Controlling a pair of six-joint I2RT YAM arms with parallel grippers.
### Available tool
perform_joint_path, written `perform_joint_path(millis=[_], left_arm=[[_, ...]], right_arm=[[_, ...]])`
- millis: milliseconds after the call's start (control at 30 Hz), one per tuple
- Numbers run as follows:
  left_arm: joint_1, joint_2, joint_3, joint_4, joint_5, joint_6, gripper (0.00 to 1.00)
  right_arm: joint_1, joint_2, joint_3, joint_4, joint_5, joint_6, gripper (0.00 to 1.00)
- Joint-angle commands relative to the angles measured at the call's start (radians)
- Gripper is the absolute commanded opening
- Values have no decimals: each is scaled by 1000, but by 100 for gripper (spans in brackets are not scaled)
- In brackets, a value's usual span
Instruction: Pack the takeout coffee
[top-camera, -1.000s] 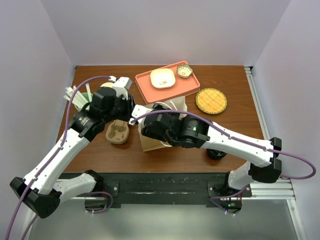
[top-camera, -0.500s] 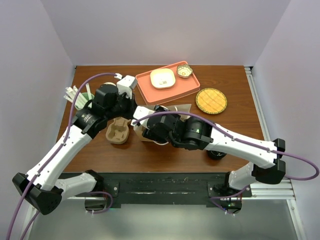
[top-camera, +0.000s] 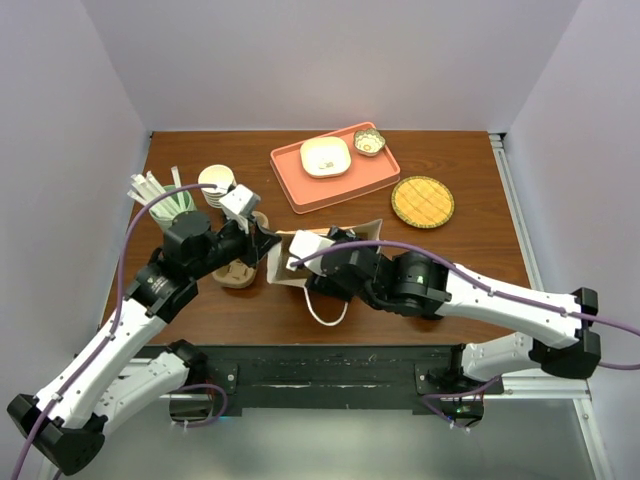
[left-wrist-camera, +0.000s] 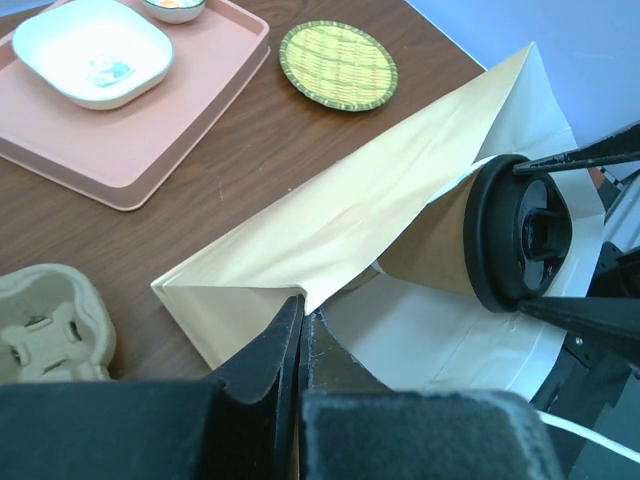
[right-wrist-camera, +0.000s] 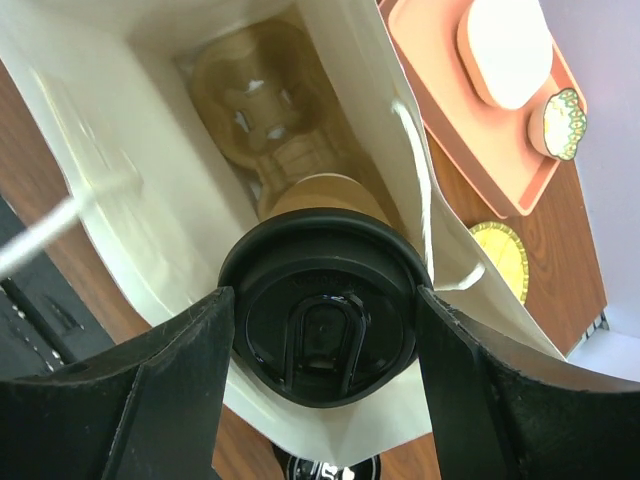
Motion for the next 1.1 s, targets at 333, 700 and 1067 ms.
perform_joint_path(millis=[333,700,1067], left_arm=[[-4,-38,-56,96,71,24,0],[-4,-82,-96,63,126,-13,3],[-6,-101,-104,49,125,-24,2]], right_arm=[[30,-34,-113,97,19,-131,51],[47,47,-115,182,26,-166,51],[46,96,-137,213,55,-209,52]])
